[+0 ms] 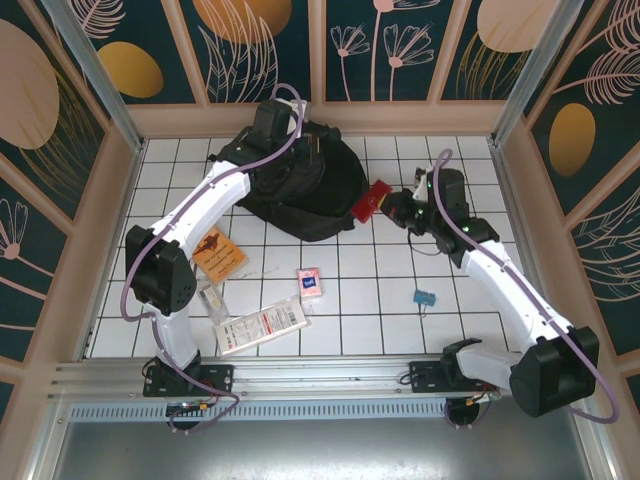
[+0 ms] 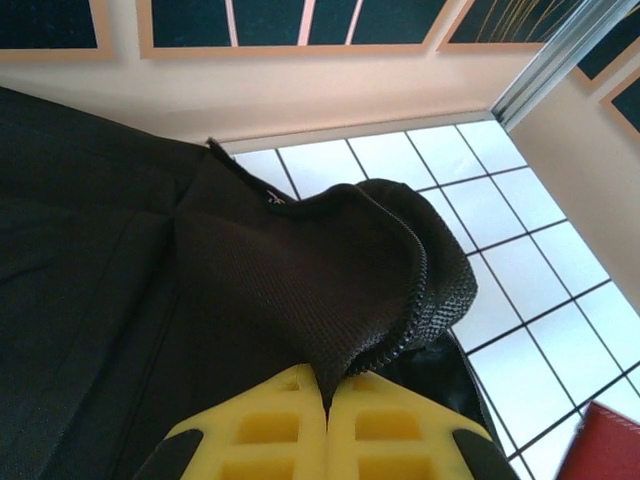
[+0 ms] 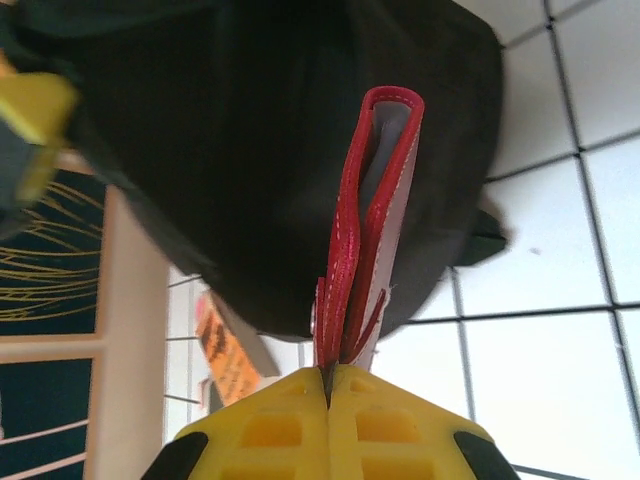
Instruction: Pack books, pencil case, and school supplies into a backpack
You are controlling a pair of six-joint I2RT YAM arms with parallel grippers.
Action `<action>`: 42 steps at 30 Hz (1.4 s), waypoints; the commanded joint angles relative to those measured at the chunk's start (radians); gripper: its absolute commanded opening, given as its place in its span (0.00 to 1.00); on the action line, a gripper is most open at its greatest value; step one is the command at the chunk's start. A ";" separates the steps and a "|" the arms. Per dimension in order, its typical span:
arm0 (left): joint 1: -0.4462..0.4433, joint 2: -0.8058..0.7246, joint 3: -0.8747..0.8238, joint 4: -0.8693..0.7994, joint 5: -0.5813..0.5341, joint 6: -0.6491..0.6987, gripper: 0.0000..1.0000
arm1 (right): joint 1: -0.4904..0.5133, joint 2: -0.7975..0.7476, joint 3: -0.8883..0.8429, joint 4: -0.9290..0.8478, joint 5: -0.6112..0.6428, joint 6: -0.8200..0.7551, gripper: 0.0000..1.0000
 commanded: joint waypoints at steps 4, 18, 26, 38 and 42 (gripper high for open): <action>0.002 -0.021 0.136 -0.022 0.012 0.012 0.00 | 0.038 0.123 0.163 -0.031 -0.008 -0.028 0.00; 0.002 0.035 0.280 -0.048 0.203 -0.105 0.00 | 0.072 0.638 0.518 0.176 -0.080 0.053 0.00; 0.004 0.051 0.288 -0.052 0.191 -0.108 0.00 | 0.083 0.870 0.735 0.211 -0.144 0.131 0.23; 0.022 0.045 0.226 -0.030 0.163 -0.097 0.00 | 0.094 0.732 0.641 0.102 -0.076 -0.008 0.52; 0.028 0.024 0.152 0.018 0.168 -0.107 0.00 | 0.097 0.629 0.560 0.028 0.013 -0.064 0.51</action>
